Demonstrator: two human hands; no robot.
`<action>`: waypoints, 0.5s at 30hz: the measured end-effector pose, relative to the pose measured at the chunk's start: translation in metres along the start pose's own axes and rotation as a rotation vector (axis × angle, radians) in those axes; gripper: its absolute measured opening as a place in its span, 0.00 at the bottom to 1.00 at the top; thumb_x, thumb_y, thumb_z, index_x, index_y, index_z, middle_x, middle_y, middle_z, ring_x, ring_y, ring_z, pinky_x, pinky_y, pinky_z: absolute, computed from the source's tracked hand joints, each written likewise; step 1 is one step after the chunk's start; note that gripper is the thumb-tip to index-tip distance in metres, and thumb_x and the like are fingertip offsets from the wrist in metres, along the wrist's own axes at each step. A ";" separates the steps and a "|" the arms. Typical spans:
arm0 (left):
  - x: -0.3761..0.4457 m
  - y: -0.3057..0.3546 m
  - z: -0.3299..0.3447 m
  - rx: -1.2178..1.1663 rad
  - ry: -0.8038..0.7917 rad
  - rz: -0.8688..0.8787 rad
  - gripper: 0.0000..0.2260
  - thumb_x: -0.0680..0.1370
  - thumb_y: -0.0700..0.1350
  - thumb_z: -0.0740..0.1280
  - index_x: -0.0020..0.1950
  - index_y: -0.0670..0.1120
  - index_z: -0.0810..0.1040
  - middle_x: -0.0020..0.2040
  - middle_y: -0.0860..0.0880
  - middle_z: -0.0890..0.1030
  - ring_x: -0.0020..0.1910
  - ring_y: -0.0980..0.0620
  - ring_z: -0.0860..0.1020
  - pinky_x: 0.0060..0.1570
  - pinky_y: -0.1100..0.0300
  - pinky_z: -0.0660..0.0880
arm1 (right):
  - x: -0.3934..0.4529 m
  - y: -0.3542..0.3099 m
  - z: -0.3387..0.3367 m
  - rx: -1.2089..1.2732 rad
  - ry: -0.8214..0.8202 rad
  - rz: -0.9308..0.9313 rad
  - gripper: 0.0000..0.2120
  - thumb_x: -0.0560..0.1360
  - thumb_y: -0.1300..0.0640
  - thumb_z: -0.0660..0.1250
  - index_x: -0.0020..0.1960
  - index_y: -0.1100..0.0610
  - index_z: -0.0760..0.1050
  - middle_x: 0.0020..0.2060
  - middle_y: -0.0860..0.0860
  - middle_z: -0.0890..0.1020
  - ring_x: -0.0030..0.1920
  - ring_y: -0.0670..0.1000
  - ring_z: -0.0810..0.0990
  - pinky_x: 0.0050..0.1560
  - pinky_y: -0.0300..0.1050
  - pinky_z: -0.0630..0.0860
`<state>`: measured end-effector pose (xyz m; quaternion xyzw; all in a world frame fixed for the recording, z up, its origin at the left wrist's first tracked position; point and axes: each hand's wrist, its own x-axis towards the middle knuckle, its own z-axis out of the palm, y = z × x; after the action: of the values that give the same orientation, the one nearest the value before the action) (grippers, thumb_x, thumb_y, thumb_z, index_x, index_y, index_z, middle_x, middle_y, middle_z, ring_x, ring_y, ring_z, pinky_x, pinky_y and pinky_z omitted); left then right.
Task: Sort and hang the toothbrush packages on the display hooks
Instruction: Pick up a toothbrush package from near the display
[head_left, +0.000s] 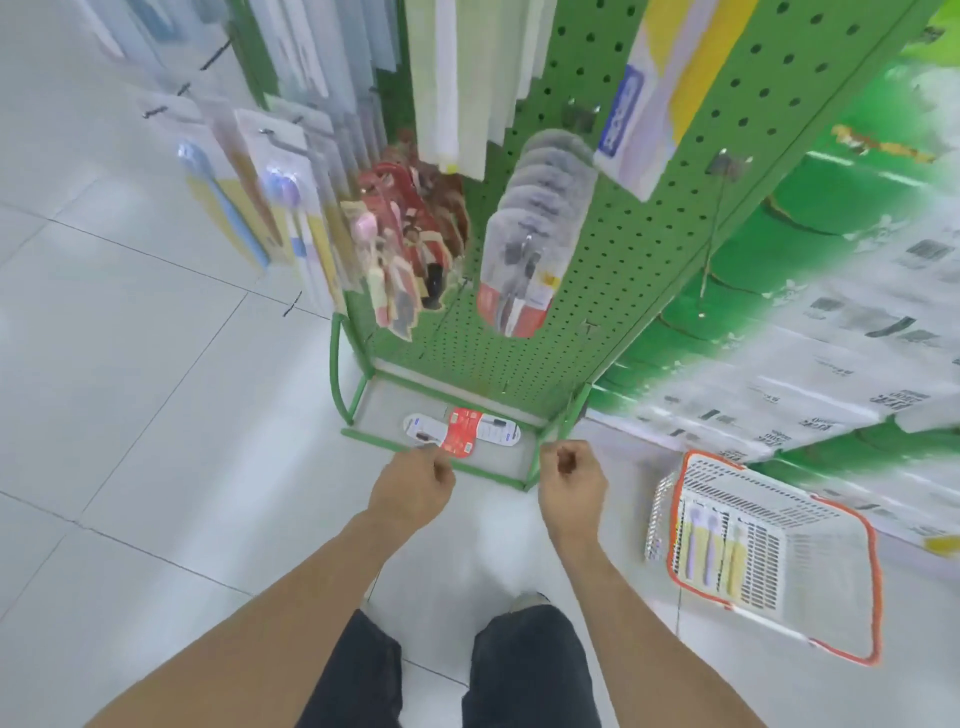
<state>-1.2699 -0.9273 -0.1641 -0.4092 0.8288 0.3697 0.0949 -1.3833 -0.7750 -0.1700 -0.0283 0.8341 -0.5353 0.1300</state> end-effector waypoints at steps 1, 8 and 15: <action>0.010 -0.016 0.011 0.007 -0.020 -0.020 0.07 0.79 0.43 0.62 0.48 0.43 0.78 0.45 0.43 0.83 0.47 0.40 0.80 0.49 0.50 0.78 | 0.002 0.021 0.016 -0.068 -0.067 0.027 0.06 0.77 0.65 0.68 0.43 0.56 0.77 0.33 0.45 0.79 0.33 0.38 0.76 0.38 0.32 0.70; 0.138 -0.120 0.103 0.074 -0.091 -0.031 0.07 0.81 0.43 0.61 0.52 0.43 0.77 0.52 0.44 0.83 0.54 0.42 0.80 0.51 0.54 0.76 | 0.073 0.172 0.140 -0.429 -0.394 0.144 0.11 0.77 0.62 0.63 0.57 0.56 0.80 0.45 0.49 0.81 0.41 0.50 0.78 0.41 0.39 0.73; 0.288 -0.208 0.225 0.184 -0.117 0.065 0.14 0.81 0.41 0.60 0.66 0.41 0.73 0.63 0.42 0.77 0.61 0.42 0.76 0.58 0.51 0.75 | 0.168 0.326 0.250 -0.624 -0.519 0.168 0.18 0.77 0.61 0.66 0.67 0.58 0.75 0.52 0.53 0.81 0.53 0.54 0.80 0.53 0.43 0.77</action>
<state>-1.3338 -1.0282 -0.5675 -0.3495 0.8650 0.3183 0.1681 -1.4540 -0.8886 -0.5934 -0.1323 0.8953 -0.2192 0.3645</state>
